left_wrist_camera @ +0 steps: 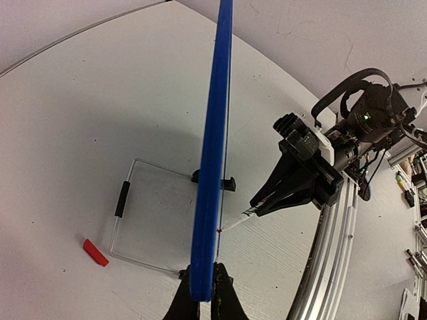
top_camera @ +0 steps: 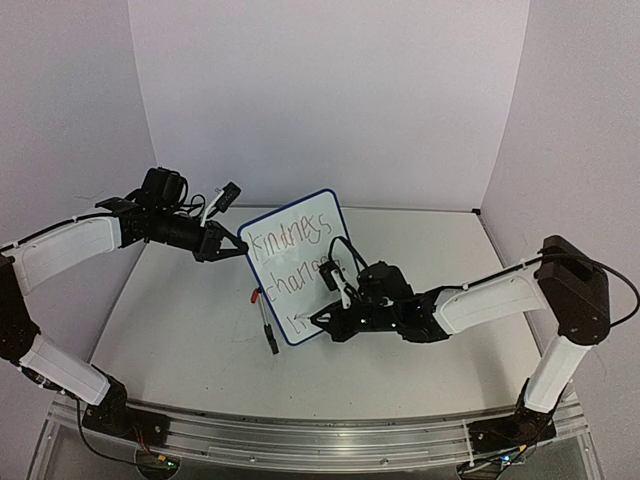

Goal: Write a sentence on the whiteboard

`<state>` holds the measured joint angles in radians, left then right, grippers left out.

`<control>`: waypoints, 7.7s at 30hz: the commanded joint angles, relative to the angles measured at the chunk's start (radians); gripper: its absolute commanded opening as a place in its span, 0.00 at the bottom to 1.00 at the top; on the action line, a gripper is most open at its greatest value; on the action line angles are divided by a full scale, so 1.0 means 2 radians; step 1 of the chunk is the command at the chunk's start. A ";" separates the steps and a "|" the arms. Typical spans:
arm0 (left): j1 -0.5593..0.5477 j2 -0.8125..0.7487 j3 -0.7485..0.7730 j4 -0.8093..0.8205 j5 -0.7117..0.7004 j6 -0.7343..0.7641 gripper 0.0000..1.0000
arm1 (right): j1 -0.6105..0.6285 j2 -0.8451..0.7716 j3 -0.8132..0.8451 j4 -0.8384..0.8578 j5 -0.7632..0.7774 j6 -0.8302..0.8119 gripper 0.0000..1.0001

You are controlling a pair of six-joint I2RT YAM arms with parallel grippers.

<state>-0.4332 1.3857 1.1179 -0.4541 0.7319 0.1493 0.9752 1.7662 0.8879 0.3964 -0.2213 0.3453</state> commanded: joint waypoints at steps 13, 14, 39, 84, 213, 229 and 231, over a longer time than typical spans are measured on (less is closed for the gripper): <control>-0.004 -0.005 0.000 -0.019 -0.026 0.019 0.00 | 0.000 -0.052 -0.032 0.038 -0.002 -0.005 0.00; -0.004 -0.005 0.000 -0.019 -0.026 0.019 0.00 | 0.001 -0.060 -0.039 0.038 0.003 -0.004 0.00; -0.004 -0.004 0.000 -0.019 -0.023 0.018 0.00 | 0.000 -0.021 -0.011 -0.004 0.058 -0.003 0.00; -0.005 -0.006 -0.001 -0.019 -0.025 0.018 0.00 | 0.000 -0.066 -0.022 -0.022 0.099 0.003 0.00; -0.005 -0.004 -0.001 -0.019 -0.026 0.019 0.00 | -0.076 -0.050 -0.046 0.025 -0.031 0.025 0.00; -0.005 -0.001 0.000 -0.019 -0.025 0.019 0.00 | -0.075 -0.039 -0.068 0.024 -0.016 0.038 0.00; -0.005 -0.001 0.000 -0.019 -0.025 0.018 0.00 | -0.076 -0.041 -0.070 0.022 -0.010 0.039 0.00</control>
<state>-0.4377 1.3819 1.1179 -0.4553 0.7284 0.1497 0.8299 1.6760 0.7570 0.4122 -0.3109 0.4097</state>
